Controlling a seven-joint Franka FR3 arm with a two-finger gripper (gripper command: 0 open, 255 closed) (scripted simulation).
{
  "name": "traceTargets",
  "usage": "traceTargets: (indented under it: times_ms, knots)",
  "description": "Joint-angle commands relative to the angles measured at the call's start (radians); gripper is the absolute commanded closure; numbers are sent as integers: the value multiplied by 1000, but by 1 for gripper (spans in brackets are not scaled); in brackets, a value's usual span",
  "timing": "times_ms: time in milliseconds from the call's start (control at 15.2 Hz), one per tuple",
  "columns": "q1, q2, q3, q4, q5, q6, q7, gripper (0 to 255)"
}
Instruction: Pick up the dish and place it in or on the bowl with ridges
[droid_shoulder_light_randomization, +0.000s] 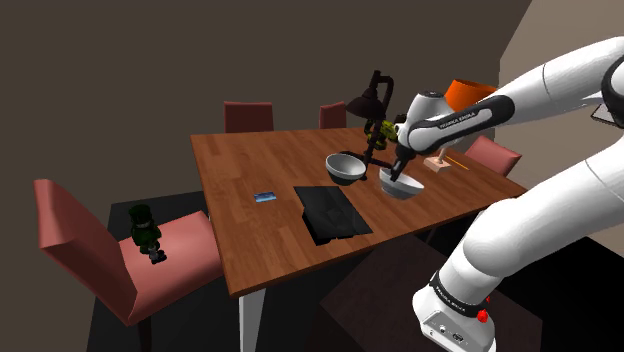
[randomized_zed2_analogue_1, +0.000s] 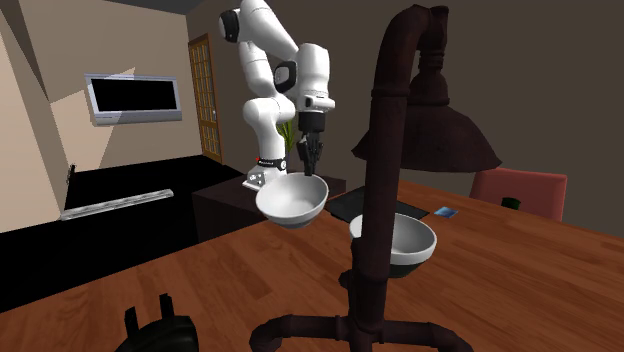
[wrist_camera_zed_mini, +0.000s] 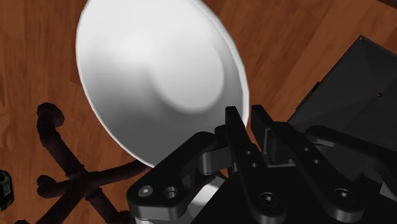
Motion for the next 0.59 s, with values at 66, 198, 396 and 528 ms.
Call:
traceTargets:
  times_ms: [66,198,396,528]
  knots:
    - [1,-34,10,19,8,-52,-7,255]
    - [1,-56,17,31,13,-86,-11,255]
    - [2,-86,28,52,21,-137,-18,255]
    - [3,-104,36,67,27,-170,-23,255]
